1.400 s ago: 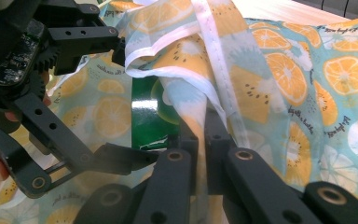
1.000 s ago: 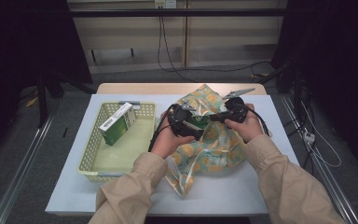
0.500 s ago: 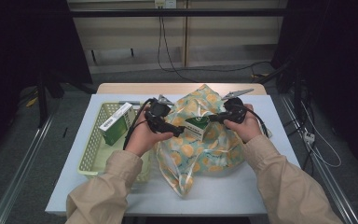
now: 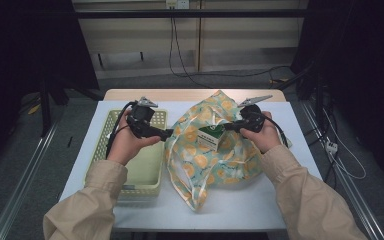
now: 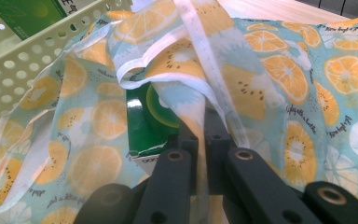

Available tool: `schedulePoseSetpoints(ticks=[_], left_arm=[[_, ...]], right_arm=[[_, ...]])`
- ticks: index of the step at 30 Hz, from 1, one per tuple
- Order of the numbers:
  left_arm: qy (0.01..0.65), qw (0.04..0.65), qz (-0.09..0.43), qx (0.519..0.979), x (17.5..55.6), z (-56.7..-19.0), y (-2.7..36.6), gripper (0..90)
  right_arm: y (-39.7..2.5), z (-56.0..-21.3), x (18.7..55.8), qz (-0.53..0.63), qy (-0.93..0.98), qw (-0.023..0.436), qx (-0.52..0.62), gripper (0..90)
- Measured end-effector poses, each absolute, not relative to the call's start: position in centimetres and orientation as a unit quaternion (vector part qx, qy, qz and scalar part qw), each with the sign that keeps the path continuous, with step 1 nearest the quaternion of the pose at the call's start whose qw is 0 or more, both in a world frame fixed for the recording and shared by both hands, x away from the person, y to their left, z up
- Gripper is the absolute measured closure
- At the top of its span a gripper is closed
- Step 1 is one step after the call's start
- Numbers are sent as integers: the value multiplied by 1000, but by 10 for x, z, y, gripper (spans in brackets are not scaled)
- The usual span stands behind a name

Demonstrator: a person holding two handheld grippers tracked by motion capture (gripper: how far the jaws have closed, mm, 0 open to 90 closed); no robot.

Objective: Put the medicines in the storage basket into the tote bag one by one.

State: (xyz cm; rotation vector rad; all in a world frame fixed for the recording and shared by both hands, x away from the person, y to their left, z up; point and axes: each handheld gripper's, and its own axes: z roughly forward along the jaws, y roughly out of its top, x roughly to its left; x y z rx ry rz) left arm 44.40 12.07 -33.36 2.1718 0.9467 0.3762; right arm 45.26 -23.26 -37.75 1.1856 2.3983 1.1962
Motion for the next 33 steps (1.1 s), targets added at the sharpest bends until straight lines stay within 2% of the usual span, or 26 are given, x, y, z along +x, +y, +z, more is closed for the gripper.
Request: schedulePoseSetpoints(ticks=[11, 33], left_arm=[[383, 341, 166, 842, 452, -341, 161, 87], [424, 311, 208, 825, 465, -357, 212, 104]], right_arm=[[-233, -377, 452, 408, 814, 104, 399, 896], [-239, -376, 451, 407, 814, 102, 402, 897]])
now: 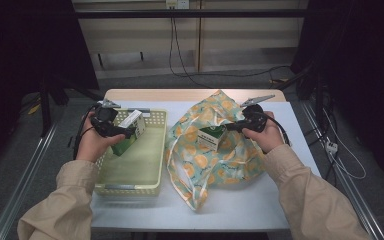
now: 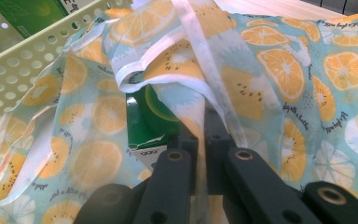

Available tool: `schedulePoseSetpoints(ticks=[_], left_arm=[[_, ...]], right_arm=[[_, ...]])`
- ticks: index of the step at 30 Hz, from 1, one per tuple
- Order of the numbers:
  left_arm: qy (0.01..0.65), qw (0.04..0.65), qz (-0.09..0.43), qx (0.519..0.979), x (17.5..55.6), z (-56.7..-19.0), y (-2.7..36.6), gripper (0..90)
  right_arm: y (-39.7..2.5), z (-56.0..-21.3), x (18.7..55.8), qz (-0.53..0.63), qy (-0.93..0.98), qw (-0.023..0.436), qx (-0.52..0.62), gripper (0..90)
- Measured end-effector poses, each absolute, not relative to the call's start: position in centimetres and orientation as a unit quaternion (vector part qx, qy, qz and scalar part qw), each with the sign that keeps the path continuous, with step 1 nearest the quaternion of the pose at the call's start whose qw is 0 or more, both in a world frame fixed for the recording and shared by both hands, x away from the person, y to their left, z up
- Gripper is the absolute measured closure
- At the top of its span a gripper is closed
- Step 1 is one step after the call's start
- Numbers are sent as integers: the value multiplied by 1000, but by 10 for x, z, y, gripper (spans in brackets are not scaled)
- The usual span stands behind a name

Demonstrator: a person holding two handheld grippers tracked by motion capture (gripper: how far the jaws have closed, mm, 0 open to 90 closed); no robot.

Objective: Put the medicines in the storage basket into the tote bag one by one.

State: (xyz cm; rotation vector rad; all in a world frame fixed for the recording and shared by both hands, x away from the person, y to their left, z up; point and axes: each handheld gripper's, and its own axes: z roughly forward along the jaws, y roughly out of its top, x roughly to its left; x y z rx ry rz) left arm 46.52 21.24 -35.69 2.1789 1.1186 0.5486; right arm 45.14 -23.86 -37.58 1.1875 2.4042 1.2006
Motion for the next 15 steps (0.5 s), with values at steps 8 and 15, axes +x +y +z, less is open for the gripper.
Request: schedulePoseSetpoints(ticks=[8, 15], left_arm=[[429, 297, 200, 830, 466, -370, 219, 178], [458, 273, 177, 827, 464, -375, 222, 497]], right_arm=[[-238, -377, 452, 406, 814, 101, 402, 897], [-241, -377, 452, 405, 813, 104, 406, 896]])
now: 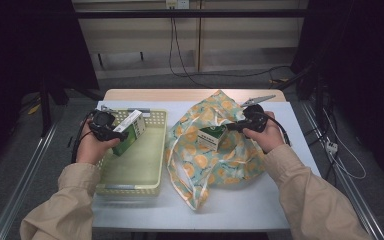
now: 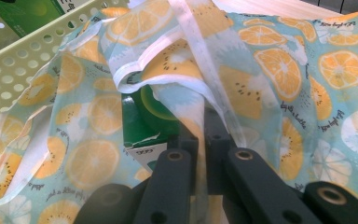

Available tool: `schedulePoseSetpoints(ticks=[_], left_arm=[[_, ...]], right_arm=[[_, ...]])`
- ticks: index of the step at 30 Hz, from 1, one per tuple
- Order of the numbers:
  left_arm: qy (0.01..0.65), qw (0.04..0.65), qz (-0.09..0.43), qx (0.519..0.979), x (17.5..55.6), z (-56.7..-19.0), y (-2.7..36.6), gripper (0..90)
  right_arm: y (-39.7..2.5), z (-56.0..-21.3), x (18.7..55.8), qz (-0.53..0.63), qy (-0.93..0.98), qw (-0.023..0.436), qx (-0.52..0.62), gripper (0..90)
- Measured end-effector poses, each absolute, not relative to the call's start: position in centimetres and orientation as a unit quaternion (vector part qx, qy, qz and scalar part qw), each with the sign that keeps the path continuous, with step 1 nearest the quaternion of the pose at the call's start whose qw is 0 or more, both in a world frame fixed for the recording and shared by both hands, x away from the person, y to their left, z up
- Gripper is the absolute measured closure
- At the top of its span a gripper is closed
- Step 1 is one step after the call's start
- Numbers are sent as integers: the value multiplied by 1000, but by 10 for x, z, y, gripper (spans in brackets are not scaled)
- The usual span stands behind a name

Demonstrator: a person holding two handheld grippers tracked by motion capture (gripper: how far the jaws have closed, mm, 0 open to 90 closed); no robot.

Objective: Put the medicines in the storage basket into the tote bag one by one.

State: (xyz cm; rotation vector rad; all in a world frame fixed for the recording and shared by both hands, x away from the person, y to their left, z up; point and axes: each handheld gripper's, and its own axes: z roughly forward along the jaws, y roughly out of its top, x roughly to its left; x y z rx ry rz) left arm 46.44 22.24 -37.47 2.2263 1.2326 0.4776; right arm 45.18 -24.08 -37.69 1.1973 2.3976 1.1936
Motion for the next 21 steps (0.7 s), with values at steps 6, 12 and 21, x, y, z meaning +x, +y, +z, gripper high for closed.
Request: schedulePoseSetpoints(ticks=[6, 12, 21], left_arm=[[472, 277, 169, 819, 461, -374, 221, 618], [477, 293, 157, 814, 456, -363, 216, 625], [446, 335, 141, 818, 444, -326, 203, 626]], right_arm=[[-243, -378, 452, 404, 811, 106, 409, 896], [-243, -380, 452, 404, 811, 106, 410, 897], [-242, -380, 452, 404, 811, 106, 409, 897]])
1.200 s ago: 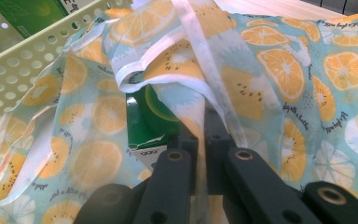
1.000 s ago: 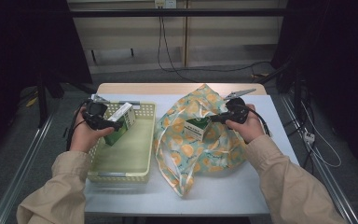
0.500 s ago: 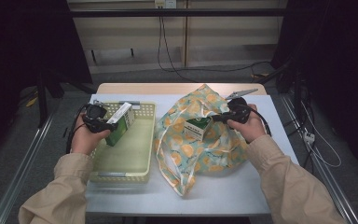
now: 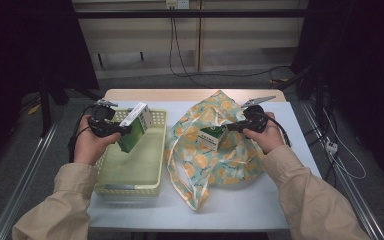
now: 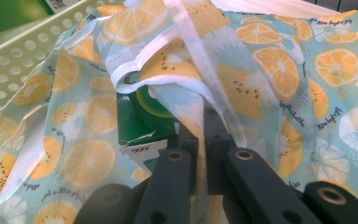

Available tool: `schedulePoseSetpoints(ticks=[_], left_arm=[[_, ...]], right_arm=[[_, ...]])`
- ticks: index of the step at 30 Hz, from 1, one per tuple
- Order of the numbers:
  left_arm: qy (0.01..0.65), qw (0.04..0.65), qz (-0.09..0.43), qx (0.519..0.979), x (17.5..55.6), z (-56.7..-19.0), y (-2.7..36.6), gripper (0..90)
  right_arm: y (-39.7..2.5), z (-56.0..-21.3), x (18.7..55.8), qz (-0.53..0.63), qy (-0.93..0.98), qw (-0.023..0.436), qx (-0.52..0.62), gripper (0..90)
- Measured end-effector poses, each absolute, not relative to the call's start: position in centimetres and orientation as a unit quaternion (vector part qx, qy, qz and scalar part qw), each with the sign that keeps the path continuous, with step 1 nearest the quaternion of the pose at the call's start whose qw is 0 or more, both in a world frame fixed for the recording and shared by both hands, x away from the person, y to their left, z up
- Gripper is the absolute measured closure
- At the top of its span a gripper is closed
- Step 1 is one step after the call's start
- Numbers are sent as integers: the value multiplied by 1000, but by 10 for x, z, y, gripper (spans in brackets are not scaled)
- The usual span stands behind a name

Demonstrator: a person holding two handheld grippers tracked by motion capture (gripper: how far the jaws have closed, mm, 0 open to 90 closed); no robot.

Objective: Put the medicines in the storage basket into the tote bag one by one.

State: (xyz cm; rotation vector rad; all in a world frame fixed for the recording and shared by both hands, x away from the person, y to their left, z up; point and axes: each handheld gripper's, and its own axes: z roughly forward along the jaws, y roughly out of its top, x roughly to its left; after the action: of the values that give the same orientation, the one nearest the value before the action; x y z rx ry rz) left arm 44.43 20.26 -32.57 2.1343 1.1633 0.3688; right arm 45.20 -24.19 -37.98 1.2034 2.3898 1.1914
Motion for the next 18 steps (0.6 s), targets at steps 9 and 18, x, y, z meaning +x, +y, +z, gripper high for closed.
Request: schedulePoseSetpoints(ticks=[9, 18], left_arm=[[370, 372, 132, 841, 422, -292, 155, 625], [290, 386, 100, 870, 396, -284, 95, 625]], right_arm=[[-244, -380, 453, 405, 811, 104, 409, 897], [-245, -376, 451, 410, 809, 108, 408, 897]])
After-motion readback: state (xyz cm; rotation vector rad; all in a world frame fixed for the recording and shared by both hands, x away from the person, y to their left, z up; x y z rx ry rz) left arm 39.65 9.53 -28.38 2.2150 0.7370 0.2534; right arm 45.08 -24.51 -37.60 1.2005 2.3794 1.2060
